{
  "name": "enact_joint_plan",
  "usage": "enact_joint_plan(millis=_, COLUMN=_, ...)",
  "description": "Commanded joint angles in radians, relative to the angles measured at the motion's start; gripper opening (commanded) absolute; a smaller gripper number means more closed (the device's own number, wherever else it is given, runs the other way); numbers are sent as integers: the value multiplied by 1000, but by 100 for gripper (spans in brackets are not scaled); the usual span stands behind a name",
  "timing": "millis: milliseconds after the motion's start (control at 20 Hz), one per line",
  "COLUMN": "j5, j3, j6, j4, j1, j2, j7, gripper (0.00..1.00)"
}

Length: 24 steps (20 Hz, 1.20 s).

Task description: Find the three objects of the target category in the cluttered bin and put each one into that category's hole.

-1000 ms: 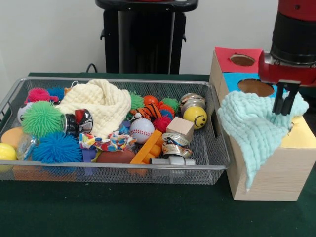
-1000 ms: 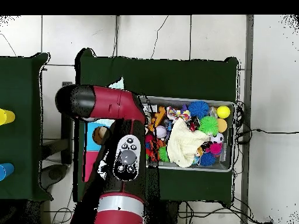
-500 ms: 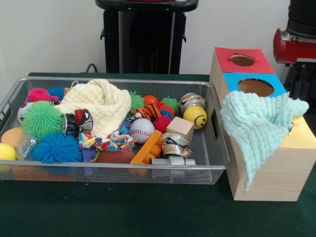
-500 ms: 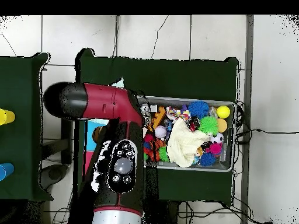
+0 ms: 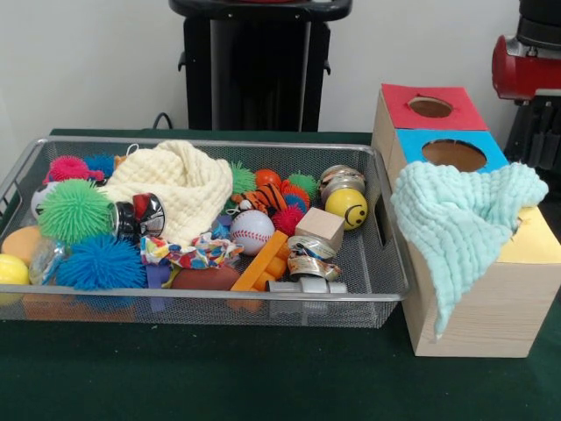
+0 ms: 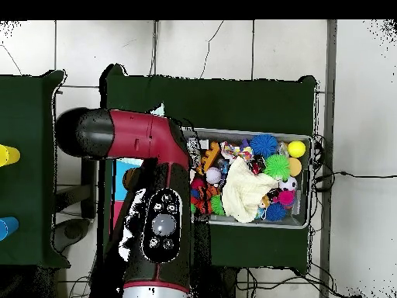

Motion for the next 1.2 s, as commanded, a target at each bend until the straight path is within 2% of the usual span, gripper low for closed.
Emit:
enact_joint_plan(millis=50, j5=8, j3=56, j6=-30, j4=79, j1=-26, j2=25, j7=177, gripper=0)
enact_joint_plan(millis=150, j5=-1, j3=43, j6=-11, j4=71, j1=-21, j2=28, j7=181, gripper=0)
enact_joint_plan(millis=400, j5=-58, j3=-15, j6=137, j4=-2, j1=-19, j2=47, j7=164, gripper=0)
enact_joint_plan(millis=650, j5=-77, j3=-41, j6=193, j4=-33, j1=-27, j2=64, j7=161, gripper=0)
enact_joint_plan(millis=800, j5=-86, j3=-56, j6=202, j4=-23, j1=-36, j2=60, j7=166, gripper=0)
enact_joint_plan(millis=1200, j5=-105, j3=-68, j6=148, j4=30, j1=-69, j2=76, j7=141, gripper=0)
